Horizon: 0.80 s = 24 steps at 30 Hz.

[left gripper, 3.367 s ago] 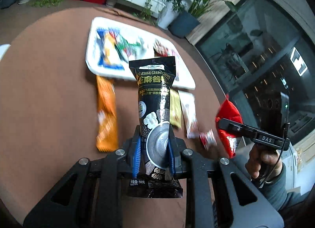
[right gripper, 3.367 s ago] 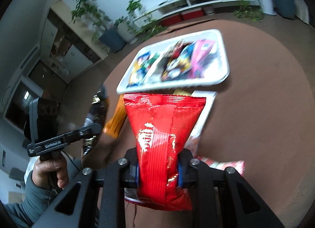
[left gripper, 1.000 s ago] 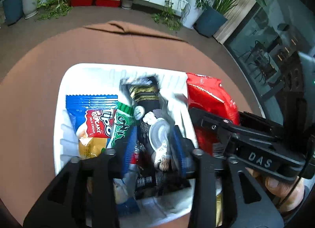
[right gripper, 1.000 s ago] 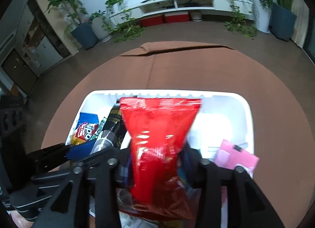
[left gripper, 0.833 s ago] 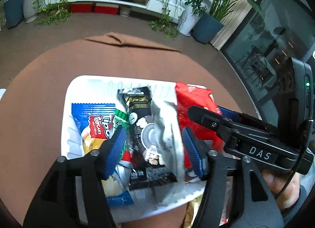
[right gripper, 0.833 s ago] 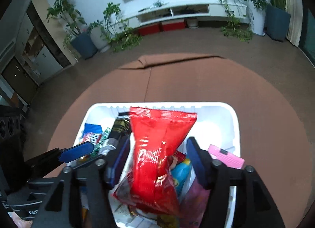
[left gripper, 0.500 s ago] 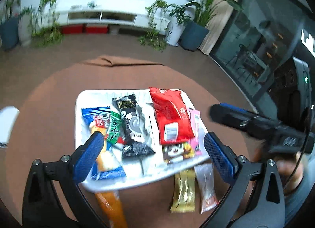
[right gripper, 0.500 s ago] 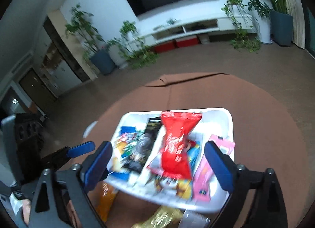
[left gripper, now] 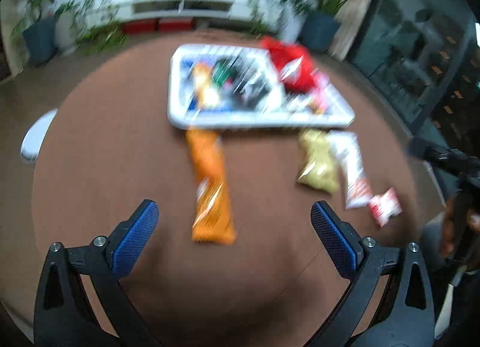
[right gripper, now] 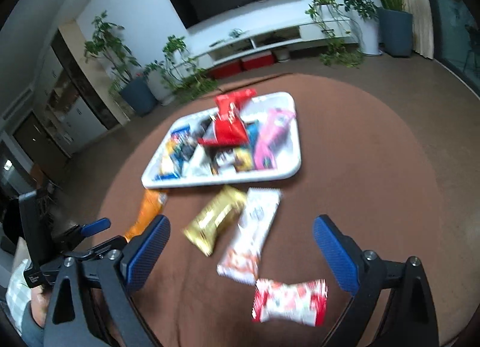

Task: Organize snacks
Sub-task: 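Open both tools and withdraw them from the tray, then grasp the orange bar with the left tool while the right tool grasps the white wrapper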

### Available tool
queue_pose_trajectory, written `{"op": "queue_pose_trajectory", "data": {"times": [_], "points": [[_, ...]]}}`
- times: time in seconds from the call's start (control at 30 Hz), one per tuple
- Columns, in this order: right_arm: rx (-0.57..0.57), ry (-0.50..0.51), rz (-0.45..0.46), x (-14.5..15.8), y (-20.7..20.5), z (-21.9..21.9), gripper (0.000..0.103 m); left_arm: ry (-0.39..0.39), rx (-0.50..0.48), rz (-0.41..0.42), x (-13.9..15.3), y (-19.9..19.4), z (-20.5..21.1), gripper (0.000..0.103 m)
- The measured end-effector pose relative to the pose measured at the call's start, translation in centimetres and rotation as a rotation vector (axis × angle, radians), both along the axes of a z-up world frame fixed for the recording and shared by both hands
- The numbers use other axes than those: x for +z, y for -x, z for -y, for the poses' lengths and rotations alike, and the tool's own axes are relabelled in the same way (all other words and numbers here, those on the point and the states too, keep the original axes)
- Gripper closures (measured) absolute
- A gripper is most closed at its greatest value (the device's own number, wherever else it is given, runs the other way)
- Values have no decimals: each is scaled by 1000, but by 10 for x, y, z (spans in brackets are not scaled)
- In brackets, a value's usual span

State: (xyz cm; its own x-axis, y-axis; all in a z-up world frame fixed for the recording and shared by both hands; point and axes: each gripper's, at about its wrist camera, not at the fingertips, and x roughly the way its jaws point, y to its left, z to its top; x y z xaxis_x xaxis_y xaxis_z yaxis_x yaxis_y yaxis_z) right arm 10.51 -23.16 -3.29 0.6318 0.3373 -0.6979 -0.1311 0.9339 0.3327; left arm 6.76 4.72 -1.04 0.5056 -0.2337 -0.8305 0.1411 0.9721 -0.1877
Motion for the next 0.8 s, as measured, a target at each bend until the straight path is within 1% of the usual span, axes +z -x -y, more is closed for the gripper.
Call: {"op": "queue_pose_trajectory", "data": {"times": [0.03, 0.1, 0.17, 0.2, 0.3, 0.33, 0.47, 0.6, 0.73, 0.8], "points": [[0, 7, -3, -3, 3, -2, 4, -1, 19, -26, -9, 2, -4, 0], [4, 30, -21, -11, 8, -6, 6, 10, 56, -58, -15, 5, -14, 0], [3, 57, -39, -16, 9, -10, 8, 7, 68, -59, -16, 6, -20, 0], [-1, 84, -55, -20, 8, -13, 10, 2, 64, -56, -13, 4, -21, 0], [-3, 127, -96, -29, 5, -17, 15, -54, 56, -57, -9, -5, -21, 0], [-1, 138, -116, -32, 3, -19, 16, -65, 54, -63, -9, -9, -22, 0], [-5, 160, -143, -41, 0, -21, 16, -109, 46, -75, -3, -32, -24, 0], [-23, 182, -167, -48, -7, -20, 16, -168, 32, -86, -13, -58, -15, 0], [-27, 188, -201, -55, -14, -21, 16, -186, 16, -111, -24, -74, -14, 0], [-31, 195, -203, -57, -17, -22, 17, -197, 5, -115, -29, -81, -10, 1]]}}
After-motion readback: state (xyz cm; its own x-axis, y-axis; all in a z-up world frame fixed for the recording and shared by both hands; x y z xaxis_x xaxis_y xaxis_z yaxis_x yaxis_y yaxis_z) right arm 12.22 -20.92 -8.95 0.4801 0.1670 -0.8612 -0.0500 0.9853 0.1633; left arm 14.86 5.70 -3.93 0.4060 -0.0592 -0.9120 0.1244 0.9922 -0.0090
